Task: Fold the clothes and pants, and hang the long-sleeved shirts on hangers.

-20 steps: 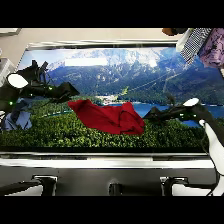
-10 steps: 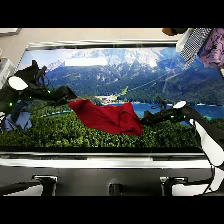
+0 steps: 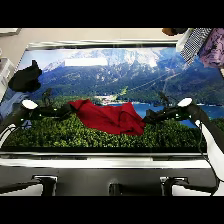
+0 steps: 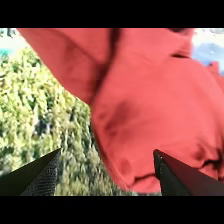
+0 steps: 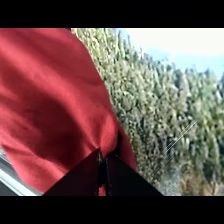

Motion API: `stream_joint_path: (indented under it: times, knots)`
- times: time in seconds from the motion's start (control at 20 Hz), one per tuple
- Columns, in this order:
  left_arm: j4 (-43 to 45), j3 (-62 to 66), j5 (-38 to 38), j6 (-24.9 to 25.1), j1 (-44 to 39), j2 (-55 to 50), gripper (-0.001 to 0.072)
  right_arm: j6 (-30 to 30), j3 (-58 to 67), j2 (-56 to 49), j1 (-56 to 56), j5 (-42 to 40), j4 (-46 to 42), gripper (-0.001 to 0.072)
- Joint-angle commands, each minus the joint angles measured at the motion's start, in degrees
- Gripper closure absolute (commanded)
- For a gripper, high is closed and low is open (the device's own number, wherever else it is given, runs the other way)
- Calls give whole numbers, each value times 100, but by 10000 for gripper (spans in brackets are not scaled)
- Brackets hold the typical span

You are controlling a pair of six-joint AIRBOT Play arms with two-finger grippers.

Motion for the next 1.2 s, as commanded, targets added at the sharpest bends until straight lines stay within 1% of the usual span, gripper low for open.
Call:
stream_joint_path:
  times: [0.0,0.15,0.2,0.25,0.3,0.35,0.4,0.45,0.55,0.65,0.8,0.95,1.05,1.15]
  knots:
    - [-560,-210,332,376,-7,-308,63,129,4,98,7,39,-28,684]
    - [-1362,-210,334,1014,-138,-549,63,321,4,98,7,44,-22,685]
    - [-1561,-210,334,1139,-192,-608,64,407,4,98,7,42,-22,685]
    - [-1687,-208,323,1147,-234,-658,131,428,4,98,7,46,-20,685]
    - [-1773,-205,262,1150,-247,-691,313,435,4,114,7,48,-17,686]
    - [-1814,-179,149,1209,-254,-693,600,457,4,166,7,28,-17,686]
    - [-1884,-90,-68,1493,-251,-686,687,442,7,256,7,-13,-24,687]
    - [-1971,74,-339,1705,-223,-675,688,426,22,385,7,-111,-101,687]
    - [-2026,577,-761,1742,-144,-590,689,601,417,697,7,-170,-758,688]
    - [-2024,1241,-973,1606,-70,-339,691,710,1121,1043,7,-155,-1211,688]
    - [-2017,2481,-981,1362,44,267,691,918,2433,1600,7,-149,-1744,687]
    - [-1845,3744,-1001,927,170,951,691,970,3536,2319,7,-111,-2079,687]
    - [-1375,4387,-999,492,201,1499,691,990,3939,2909,7,-70,-2280,687]
    - [-662,4763,-997,-118,201,2159,690,1113,4109,3585,7,-59,-2601,687]
